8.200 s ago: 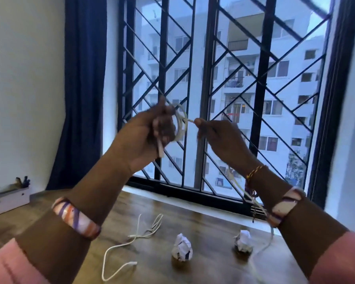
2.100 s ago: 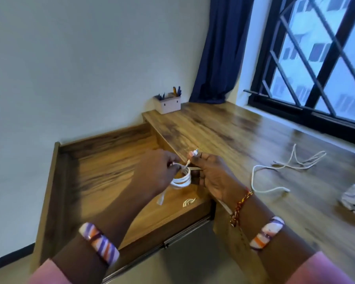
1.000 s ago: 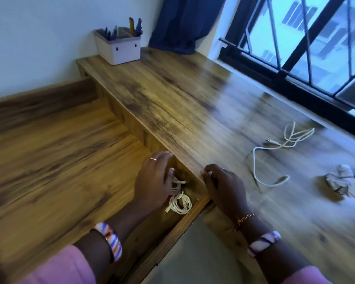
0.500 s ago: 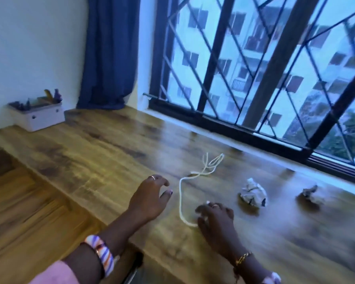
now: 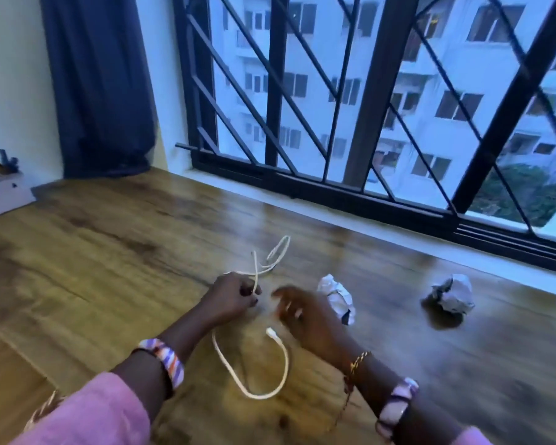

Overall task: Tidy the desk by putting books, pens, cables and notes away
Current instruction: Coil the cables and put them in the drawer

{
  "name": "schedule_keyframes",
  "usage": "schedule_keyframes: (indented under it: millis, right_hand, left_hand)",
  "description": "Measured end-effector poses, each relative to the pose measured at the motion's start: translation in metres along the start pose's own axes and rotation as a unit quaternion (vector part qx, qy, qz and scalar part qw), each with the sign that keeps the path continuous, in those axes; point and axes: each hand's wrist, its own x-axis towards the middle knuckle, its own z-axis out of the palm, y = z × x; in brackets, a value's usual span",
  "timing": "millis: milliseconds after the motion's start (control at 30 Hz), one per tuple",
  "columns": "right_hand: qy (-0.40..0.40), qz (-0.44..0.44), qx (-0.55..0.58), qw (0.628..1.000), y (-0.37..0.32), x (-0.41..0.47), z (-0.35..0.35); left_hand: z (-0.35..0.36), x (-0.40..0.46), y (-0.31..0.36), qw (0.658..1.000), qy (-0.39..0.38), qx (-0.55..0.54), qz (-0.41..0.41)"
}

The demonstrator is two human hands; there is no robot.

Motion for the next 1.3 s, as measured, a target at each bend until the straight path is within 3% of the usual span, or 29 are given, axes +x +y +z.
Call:
schedule_keyframes:
  millis: [67,100,167,267,433,533,667,733,833,900,1000,1100,1200,1233,1300]
  right_hand:
    - [0.125,0.025,0.015,0.992,0.000,0.015,-0.008]
    - [0.141,0.031,0.001,0.990,-0.003,0.024,-0.012]
    - [0.091,0.035,-0.073,0.993,-0.005,0.047,-0.020]
    - [-0.050,0.037,-0.188,0.980,0.000,0.081,-0.027]
    - [-0.205,0.018,-0.237,0.949,-0.006,0.085,-0.024]
    - [-0.248,0.011,-0.281,0.927,-0.008,0.068,-0.015]
    - [-0.216,-0.006,-0.289,0.933,-0.010,0.050,-0.013]
    - [-0.190,0.000,-0.233,0.954,-0.016,0.042,-0.018]
    - [-0.092,0.107,0.036,0.989,-0.026,0.040,-0.037]
    - [-0.080,0.162,0.223,0.958,-0.040,0.042,-0.059]
    - [-0.083,0.175,0.395,0.898,-0.070,0.050,-0.097]
    - [-0.052,0.140,0.472,0.869,-0.098,0.066,-0.128]
    - [-0.015,0.094,0.493,0.865,-0.132,0.082,-0.151]
    - [-0.004,0.074,0.498,0.864,-0.145,0.085,-0.158]
    - [0.018,0.027,0.517,0.856,-0.173,0.094,-0.173]
  left_hand:
    - [-0.010,-0.015,-0.003,0.997,-0.060,-0.032,0.034]
    - [-0.017,-0.022,-0.004,0.995,-0.088,-0.028,0.045]
    - [-0.026,-0.033,-0.001,0.990,-0.125,0.010,0.058]
    - [-0.030,-0.043,0.008,0.987,-0.133,0.070,0.058]
    - [-0.030,-0.062,-0.001,0.981,-0.104,0.157,0.035]
    - [-0.026,-0.077,-0.009,0.978,-0.064,0.197,-0.016]
    - [-0.018,-0.103,-0.021,0.972,-0.004,0.227,-0.066]
    - [-0.020,-0.121,-0.027,0.966,0.041,0.235,-0.100]
    - [-0.036,-0.143,-0.036,0.954,0.122,0.227,-0.152]
    - [-0.055,-0.156,-0.033,0.945,0.166,0.220,-0.177]
    - [-0.087,-0.169,-0.026,0.937,0.198,0.175,-0.230]
    - [-0.118,-0.171,-0.012,0.931,0.252,-0.034,-0.260]
    - [-0.142,-0.161,0.025,0.888,0.298,-0.296,-0.190]
    - [-0.146,-0.157,0.040,0.880,0.287,-0.344,-0.159]
    - [-0.156,-0.144,0.068,0.903,0.222,-0.350,-0.113]
